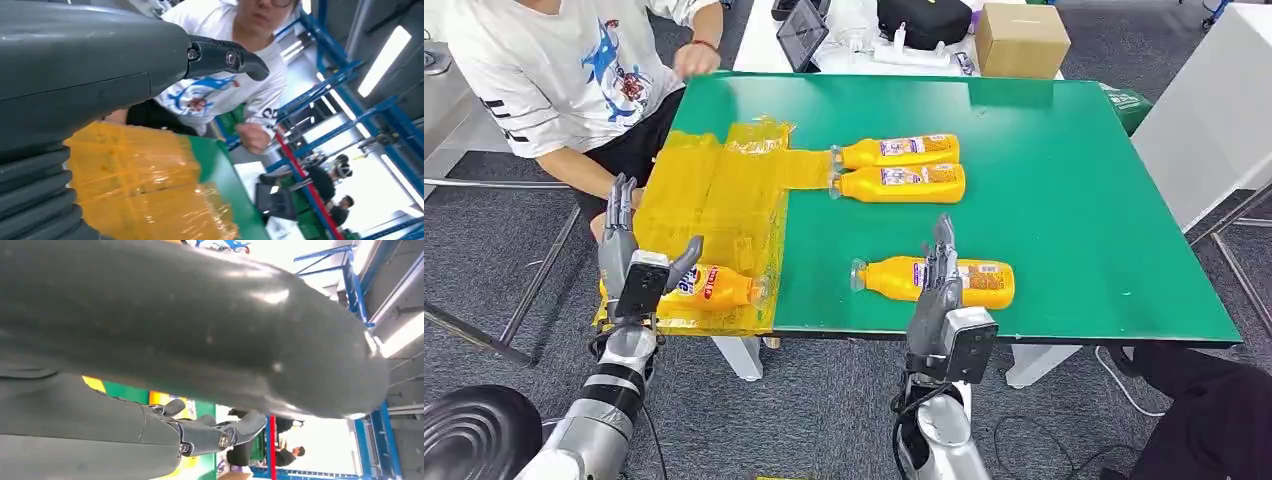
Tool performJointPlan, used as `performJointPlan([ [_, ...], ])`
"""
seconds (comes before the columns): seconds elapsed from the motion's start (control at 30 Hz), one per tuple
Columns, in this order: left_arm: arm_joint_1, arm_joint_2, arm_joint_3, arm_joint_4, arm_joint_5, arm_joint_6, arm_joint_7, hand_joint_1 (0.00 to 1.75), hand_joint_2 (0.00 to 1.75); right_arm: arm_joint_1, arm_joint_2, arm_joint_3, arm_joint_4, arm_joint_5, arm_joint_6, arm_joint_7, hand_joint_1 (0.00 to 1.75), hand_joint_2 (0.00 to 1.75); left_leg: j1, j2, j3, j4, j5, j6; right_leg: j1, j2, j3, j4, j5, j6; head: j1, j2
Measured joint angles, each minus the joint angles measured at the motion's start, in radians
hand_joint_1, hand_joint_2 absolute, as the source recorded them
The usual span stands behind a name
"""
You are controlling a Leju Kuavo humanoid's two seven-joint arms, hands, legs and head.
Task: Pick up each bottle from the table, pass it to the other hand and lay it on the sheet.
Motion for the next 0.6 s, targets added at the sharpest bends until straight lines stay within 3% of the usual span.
performJointPlan([
  [0.2,0.040,-0.013,0.002,-0.160,-0.039,0.120,-0.001,0.00,1.75,0.000,-0.002,0.003,0.008,0.038,-0.008,0.012,0.00,0.00,0.000,0.001,-0.001,0.000,0.000,0.000,0.001,0.000,-0.002,0.000,0.000,0.000,0.000,0.000],
  [0.23,0.044,-0.023,0.010,-0.198,-0.056,0.122,-0.001,0.00,1.75,0.000,-0.003,0.007,0.012,0.055,-0.009,0.015,0.00,1.75,0.000,0.000,-0.002,0.000,0.000,0.000,0.001,0.000,-0.002,0.000,0.000,0.000,0.000,0.000],
  [0.33,0.045,-0.056,0.023,-0.292,0.016,0.119,-0.002,0.00,1.75,-0.001,-0.012,0.022,0.025,0.140,-0.026,0.042,0.00,1.75,0.000,0.000,-0.002,0.000,0.000,0.000,0.000,0.000,-0.002,0.000,0.000,0.000,0.000,0.000],
  [0.43,0.048,-0.072,0.015,-0.307,0.224,0.025,-0.001,0.00,1.75,-0.013,-0.059,0.031,0.037,0.318,-0.050,0.131,0.00,1.75,0.000,0.000,-0.002,0.000,0.000,0.000,0.000,0.000,-0.003,-0.001,0.000,0.000,0.000,0.000],
  [0.6,0.129,-0.097,-0.002,-0.264,0.313,-0.217,0.024,0.00,1.75,-0.102,-0.228,-0.025,0.081,0.535,0.026,0.342,0.00,1.75,-0.003,0.000,-0.003,0.000,0.000,0.001,-0.003,0.000,-0.002,-0.001,0.002,0.003,0.000,0.000],
])
